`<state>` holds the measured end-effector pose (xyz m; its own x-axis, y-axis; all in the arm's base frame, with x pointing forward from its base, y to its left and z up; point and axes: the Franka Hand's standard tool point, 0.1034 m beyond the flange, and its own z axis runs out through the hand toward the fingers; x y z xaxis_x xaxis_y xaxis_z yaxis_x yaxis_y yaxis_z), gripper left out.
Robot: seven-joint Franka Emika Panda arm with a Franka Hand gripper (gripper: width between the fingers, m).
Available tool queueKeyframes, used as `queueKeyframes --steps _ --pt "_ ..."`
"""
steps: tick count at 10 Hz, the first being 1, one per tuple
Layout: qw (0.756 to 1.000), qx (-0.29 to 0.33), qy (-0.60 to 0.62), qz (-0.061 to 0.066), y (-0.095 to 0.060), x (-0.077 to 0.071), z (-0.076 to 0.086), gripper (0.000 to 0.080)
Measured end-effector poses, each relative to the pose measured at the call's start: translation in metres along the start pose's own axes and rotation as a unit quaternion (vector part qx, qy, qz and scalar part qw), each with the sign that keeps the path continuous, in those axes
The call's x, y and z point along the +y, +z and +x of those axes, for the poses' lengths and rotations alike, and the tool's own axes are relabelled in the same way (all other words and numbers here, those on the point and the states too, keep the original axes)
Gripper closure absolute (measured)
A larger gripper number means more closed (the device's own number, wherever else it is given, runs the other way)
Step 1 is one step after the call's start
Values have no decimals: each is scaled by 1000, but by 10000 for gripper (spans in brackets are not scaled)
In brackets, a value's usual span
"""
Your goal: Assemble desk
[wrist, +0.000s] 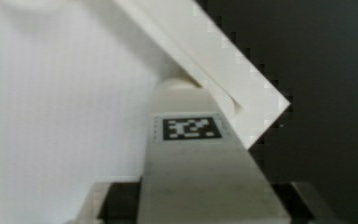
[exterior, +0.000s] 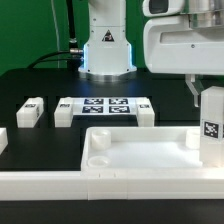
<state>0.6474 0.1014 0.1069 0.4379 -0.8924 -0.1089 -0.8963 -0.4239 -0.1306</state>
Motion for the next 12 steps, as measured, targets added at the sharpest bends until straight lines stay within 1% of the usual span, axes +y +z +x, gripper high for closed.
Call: queueKeyframes --steps 1,3,4,5,6,7,8,9,10,11,12 --pt "997 -11 73 5 0 0 -1 505" --pt "987 -16 158 7 1 -2 -3 505" --pt "977 -19 213 7 1 -3 -5 505" --pt "970 -20 241 6 1 -4 -5 505" --pt "969 -26 244 -14 2 -1 -9 505" --pt "954 -28 299 -8 3 -3 -9 505" --pt "949 -27 314 -6 3 -4 -9 505" --pt "950 -27 312 -6 3 -4 -9 505" --pt "951 -27 308 -6 3 -4 -9 391" --pt "964 -28 265 -8 2 -4 -9 391" --pt "980 -29 198 -11 0 -5 -10 257"
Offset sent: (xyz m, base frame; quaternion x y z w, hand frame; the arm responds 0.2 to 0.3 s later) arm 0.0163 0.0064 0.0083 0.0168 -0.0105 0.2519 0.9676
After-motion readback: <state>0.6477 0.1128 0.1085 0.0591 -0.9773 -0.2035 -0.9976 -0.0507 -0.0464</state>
